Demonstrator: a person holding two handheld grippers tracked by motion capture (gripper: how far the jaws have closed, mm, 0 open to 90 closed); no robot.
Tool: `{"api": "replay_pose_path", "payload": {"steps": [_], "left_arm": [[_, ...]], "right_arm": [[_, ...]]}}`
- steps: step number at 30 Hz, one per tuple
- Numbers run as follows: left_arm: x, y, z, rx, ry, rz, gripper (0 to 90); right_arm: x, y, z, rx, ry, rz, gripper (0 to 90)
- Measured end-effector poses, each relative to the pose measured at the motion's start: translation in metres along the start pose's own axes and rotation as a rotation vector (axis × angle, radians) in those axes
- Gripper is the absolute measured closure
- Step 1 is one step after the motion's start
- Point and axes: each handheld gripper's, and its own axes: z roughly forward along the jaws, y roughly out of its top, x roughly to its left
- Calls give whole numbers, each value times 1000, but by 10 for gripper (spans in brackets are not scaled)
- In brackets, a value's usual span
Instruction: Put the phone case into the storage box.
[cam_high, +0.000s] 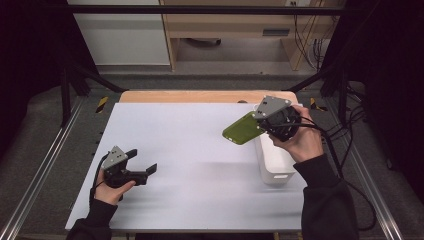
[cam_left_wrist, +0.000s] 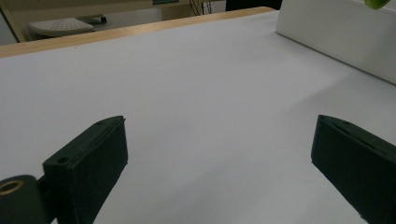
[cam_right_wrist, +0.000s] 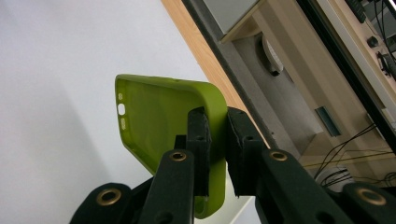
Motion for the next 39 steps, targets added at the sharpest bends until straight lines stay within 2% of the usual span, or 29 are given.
{"api": "replay_pose_path", "payload": {"steps": [5, 19, 39], "left_arm": [[0, 0, 0, 0, 1, 0, 35], [2, -1, -1, -2, -3, 7, 35], [3, -2, -1, -5, -10, 17, 35]], "right_arm": [[-6, 5, -5, 15, -25, -54, 804], [-16, 9, -7, 76, -69, -143, 803], [-31, 5, -11, 131, -112, -203, 802]]}}
